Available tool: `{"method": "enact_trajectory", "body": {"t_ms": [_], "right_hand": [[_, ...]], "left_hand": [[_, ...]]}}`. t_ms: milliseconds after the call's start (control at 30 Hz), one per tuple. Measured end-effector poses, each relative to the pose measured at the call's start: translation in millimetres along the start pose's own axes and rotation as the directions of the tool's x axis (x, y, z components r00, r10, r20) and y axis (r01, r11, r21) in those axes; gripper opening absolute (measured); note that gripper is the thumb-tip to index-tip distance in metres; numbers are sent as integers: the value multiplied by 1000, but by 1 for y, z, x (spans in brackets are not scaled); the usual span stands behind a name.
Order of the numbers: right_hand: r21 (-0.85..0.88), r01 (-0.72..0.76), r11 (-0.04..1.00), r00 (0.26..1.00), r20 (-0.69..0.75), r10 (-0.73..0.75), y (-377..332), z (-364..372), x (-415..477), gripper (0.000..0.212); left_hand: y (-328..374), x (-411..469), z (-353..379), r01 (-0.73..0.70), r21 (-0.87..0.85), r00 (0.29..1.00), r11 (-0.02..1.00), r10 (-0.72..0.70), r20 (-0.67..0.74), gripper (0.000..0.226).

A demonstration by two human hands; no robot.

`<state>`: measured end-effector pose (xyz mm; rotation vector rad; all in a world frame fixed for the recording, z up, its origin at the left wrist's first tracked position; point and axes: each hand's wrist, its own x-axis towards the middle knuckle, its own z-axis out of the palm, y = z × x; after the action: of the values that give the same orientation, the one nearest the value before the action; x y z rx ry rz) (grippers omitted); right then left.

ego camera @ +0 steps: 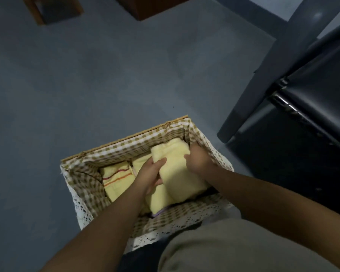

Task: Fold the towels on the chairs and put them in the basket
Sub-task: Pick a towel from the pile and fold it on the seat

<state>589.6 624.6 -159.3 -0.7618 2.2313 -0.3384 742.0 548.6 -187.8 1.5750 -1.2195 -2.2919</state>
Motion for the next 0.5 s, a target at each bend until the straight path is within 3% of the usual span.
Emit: {"method": "enact_trajectory", "body": {"t_ms": [67, 167, 233, 333, 433, 500], "right_hand": [[62, 2, 998, 999, -48, 1, 5, 8, 7, 54], [86, 50, 995, 989, -142, -38, 12, 19, 8, 31], [83, 62, 995, 989, -136, -50, 18, 22, 7, 27], [34, 62, 998, 997, -50, -60, 19, 15, 1, 29], [-22, 62, 998, 996, 72, -61, 9, -8, -18, 46], [-10, 90, 996, 992, 91, -89, -2, -33, -35, 45]], "left_hand": [[-6, 9, 2, -15, 16, 998, 1000, 16, -60, 38], [-15, 19, 4, -77, 88, 983, 993, 91, -162, 68], [-18, 21, 7, -85, 242, 970, 967, 135, -200, 78], [-6, 12, 12, -82, 484, 954, 871, 210, -215, 60], [19, -2, 5, 3, 611, 950, 792, 188, -249, 47], [42, -16, -1, 0, 702, 949, 712, 221, -225, 31]]}}
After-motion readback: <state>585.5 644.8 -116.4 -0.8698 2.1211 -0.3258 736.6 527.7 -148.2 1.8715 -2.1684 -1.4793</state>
